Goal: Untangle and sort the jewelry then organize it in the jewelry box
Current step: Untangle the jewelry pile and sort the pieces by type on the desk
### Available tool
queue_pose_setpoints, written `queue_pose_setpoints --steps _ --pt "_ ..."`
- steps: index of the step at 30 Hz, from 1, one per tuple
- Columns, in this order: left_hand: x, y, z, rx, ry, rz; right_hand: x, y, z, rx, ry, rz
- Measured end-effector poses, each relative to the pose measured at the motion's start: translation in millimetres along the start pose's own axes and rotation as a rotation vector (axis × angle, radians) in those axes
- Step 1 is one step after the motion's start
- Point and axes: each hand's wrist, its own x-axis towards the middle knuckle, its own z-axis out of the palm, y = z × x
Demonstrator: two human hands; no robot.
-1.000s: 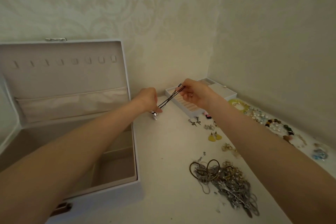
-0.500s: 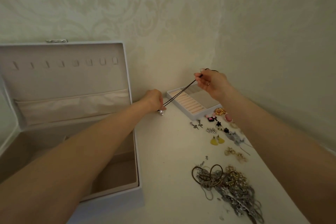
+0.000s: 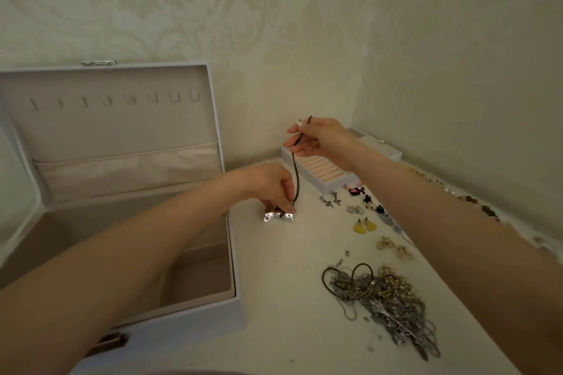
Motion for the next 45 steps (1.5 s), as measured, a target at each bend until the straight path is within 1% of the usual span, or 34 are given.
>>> queue_pose_setpoints --steps 3,7,9,13,16,18,21,28,31,36,39,41,43,45 --pt "-9 3 5 -0.01 -0.081 0.004 6 3 15 -0.019 -0.053 0.012" --pt "-18 7 13 0.001 -0.191 0.026 11 7 35 -0.003 -0.092 0.096" --pt "-24 10 15 0.019 -0.214 0.03 11 9 42 -0.053 -0.1 0.135" --pt "-30 14 21 0.078 -0.237 0.041 9 16 49 -0.225 -0.177 0.189" --pt "-31 14 24 0.141 -0.222 0.03 6 20 49 -0.331 -0.155 0.158" --pt "-31 11 22 0.175 -0.21 0.024 1 18 44 -0.387 -0.086 0.099" --pt "-34 5 17 0.174 -0.262 0.023 -13 8 32 -0.382 -0.006 0.036" --pt "-47 7 14 0.359 -0.466 -0.002 -62 2 16 -0.483 -0.089 0.016" --pt "-50 11 13 0.426 -0.489 -0.016 -78 4 17 -0.53 -0.115 0.015" --pt "-60 17 13 0.457 -0.536 -0.082 -100 7 15 -0.574 -0.159 -0.012" --pt "-59 18 12 0.494 -0.439 -0.098 -113 5 11 -0.564 -0.155 -0.036" --pt "-52 17 10 0.552 -0.293 -0.091 -122 1 9 -0.561 -0.166 -0.049" --pt "-41 12 7 0.591 -0.158 -0.092 -133 -5 14 -0.584 -0.231 -0.072" --pt "-29 8 2 0.691 -0.064 -0.108 -143 -6 28 -0.66 -0.333 -0.109"
